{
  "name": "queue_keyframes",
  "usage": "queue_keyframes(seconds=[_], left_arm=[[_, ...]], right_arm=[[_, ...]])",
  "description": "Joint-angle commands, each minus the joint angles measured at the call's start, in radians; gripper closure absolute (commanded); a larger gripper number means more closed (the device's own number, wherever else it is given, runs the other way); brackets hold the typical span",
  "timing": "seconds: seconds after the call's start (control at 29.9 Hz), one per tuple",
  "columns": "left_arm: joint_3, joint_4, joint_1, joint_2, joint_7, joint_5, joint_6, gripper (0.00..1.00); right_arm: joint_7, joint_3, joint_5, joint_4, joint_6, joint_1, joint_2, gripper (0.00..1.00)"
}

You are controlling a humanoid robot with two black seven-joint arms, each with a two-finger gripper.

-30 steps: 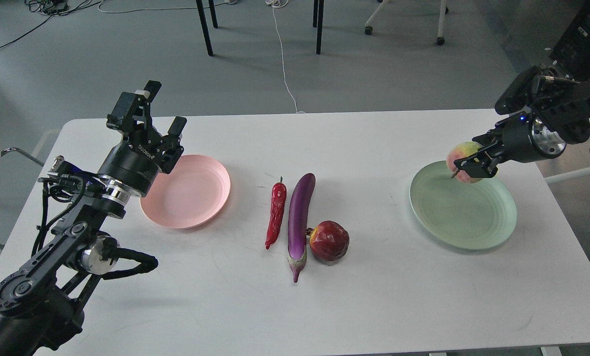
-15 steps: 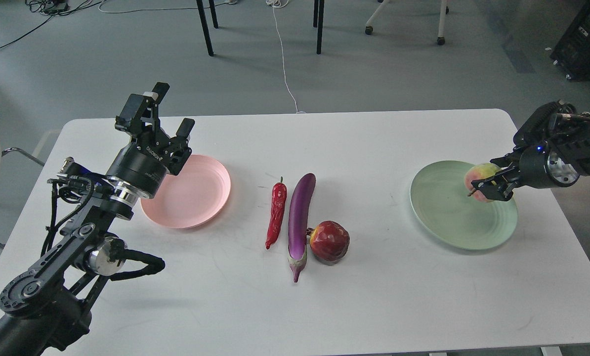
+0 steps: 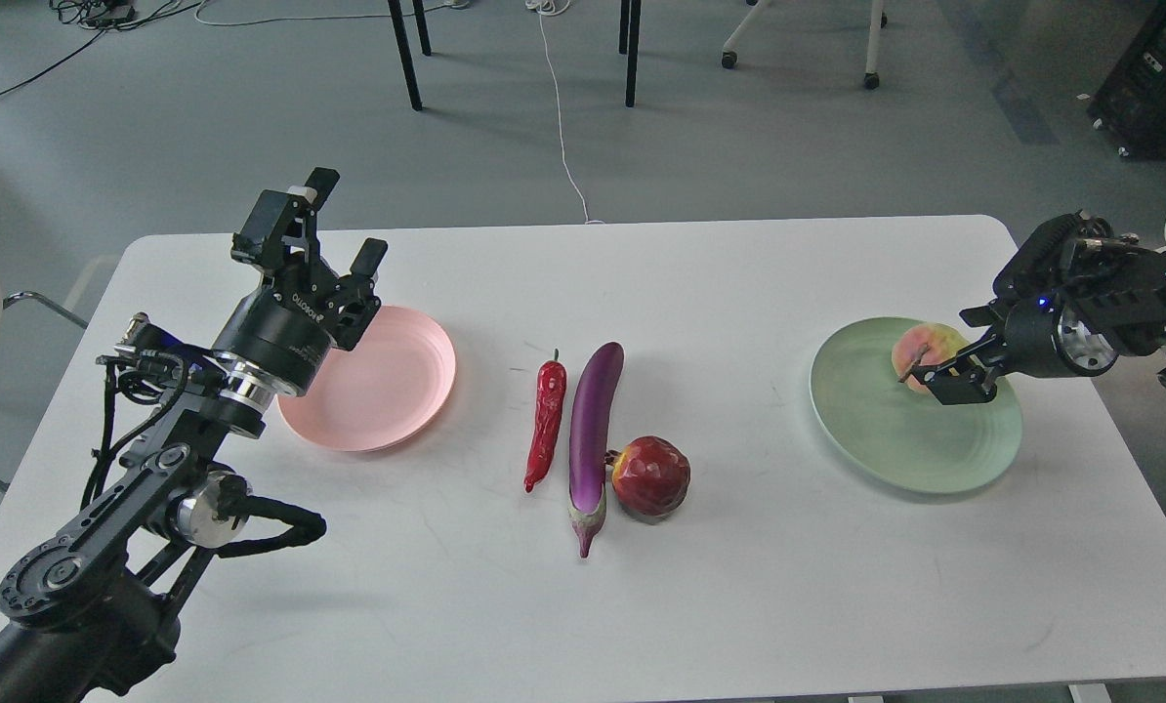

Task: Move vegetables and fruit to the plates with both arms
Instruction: 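Reach the right gripper to the red apple and grasp it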

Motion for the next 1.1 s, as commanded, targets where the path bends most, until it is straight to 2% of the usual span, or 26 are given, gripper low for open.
queue_keyframes(seconds=[0.0,0.2,0.4,0.74,1.07], left_arm=[[0.000,-0.002,-0.004,0.000,0.000,0.000,-0.001,0.02],[0.000,-0.002,-0.005,0.001,0.000,0.000,-0.001,0.02],[0.000,-0.002,-0.005,0.003,0.000,0.000,-0.001,0.02],[0.000,-0.008,-0.005,0.001,0.000,0.000,-0.001,0.02],[0.000,-0.008,-0.004,0.003,-0.002,0.000,-0.001,0.02]], right_arm=[[0.000,0.001,0.012,0.085,-0.001,0.076,-0.037,0.04],[0.000,0.000,0.132,0.453,0.039,0.287,-0.158,0.01],[0.000,-0.003,0.214,0.642,0.102,0.365,-0.145,0.01],[0.000,-0.046,0.273,0.633,0.137,0.367,0.091,0.01],[0.000,-0.120,0.274,0.485,0.133,0.319,0.265,0.01]])
